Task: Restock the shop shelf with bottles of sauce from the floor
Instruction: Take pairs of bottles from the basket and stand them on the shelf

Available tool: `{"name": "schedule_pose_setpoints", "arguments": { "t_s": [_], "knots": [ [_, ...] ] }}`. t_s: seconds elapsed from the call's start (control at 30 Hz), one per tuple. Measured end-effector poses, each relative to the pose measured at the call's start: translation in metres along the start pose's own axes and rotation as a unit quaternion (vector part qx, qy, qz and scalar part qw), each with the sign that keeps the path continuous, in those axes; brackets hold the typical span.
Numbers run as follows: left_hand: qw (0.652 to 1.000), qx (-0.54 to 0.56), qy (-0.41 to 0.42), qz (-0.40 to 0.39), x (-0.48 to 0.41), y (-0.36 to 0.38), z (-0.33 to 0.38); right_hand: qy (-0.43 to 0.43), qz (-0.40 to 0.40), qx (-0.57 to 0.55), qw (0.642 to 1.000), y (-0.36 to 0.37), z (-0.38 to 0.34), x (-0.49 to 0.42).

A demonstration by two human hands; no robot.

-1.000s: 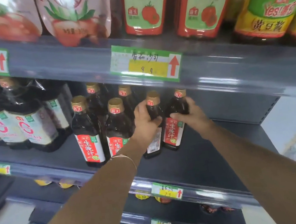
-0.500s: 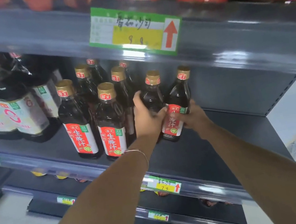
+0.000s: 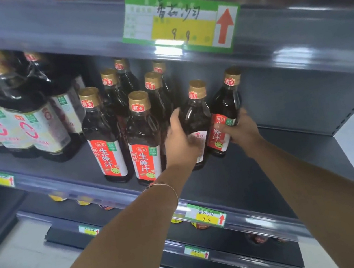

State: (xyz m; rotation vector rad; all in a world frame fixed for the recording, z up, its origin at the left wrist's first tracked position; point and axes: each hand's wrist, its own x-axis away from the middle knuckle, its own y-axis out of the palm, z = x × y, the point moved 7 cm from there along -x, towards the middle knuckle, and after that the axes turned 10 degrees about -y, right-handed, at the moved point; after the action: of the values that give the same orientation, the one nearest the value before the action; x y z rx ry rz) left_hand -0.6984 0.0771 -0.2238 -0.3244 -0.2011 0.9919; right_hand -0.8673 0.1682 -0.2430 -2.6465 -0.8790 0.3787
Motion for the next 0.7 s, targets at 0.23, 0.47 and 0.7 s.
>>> {"name": "schedule_pose_setpoints", "arguments": {
  "t_s": [0.23, 0.47, 0.7],
  "knots": [
    [0.997, -0.061, -0.013, 0.049, 0.016, 0.006, 0.001, -0.009, 0.017, 0.020, 1.000, 0.002, -0.003, 0.005],
    [0.989, -0.058, -0.007, -0.139, 0.025, 0.021, -0.012, 0.011, -0.005, 0.035, 0.999, 0.002, 0.006, -0.004],
    [0.987, -0.053, -0.033, -0.151, 0.020, 0.022, -0.011, 0.029, -0.036, 0.063, 0.997, 0.006, 0.020, -0.009]
  ]
}}
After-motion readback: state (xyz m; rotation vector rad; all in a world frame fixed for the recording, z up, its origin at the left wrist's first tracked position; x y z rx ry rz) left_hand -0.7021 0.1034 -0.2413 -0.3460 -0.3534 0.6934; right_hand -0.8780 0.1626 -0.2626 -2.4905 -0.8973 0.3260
